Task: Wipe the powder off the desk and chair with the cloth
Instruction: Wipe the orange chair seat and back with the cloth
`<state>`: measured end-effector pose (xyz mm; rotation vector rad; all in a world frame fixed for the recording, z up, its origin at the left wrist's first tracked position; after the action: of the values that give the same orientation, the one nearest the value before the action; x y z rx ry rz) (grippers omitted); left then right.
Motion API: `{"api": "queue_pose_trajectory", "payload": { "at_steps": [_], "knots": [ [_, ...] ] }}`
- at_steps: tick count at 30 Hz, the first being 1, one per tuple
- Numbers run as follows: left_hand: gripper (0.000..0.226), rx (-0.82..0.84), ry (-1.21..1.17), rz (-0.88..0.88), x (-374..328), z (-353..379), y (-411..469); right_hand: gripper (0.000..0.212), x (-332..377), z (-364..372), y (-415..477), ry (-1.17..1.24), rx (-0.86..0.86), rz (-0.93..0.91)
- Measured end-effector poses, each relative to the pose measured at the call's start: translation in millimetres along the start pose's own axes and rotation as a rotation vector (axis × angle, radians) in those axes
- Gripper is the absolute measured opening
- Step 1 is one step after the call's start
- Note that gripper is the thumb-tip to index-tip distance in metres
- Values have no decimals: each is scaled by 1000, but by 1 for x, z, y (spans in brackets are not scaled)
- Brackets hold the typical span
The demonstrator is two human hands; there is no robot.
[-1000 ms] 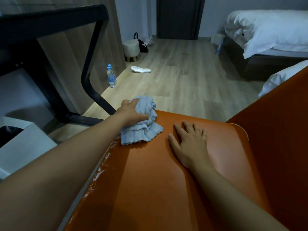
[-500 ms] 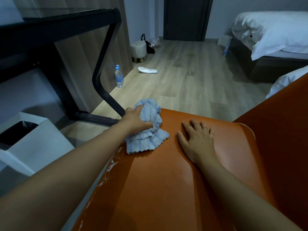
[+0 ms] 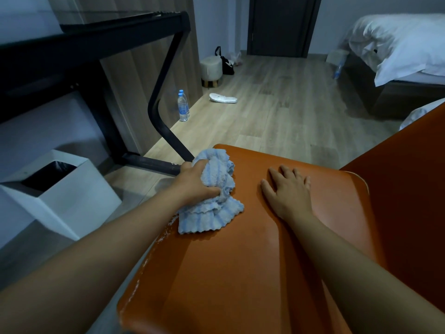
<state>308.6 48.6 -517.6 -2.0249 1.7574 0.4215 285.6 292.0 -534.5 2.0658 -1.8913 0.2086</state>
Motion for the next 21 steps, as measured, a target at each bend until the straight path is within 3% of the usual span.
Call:
{"api": "queue_pose_trajectory", "payload": {
  "at_steps": [13,21],
  "knots": [
    [92,9,41,2,11,-2,-41,44,42,-15,-73,271,-65,-8],
    [92,-19,31,59,16,-4,-73,44,48,-16,-108,246,-56,1]
  ]
}}
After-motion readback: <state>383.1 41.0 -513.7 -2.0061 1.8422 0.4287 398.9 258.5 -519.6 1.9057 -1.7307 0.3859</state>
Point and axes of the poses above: each hand's wrist, its own y-axis towards the middle knuckle, its own z-axis out of the palm, x = y × z, the point moved 8 cm from there along y, towards the middle knuckle, and after that the axes turned 1 degree about -x, right-handed, at the moved point
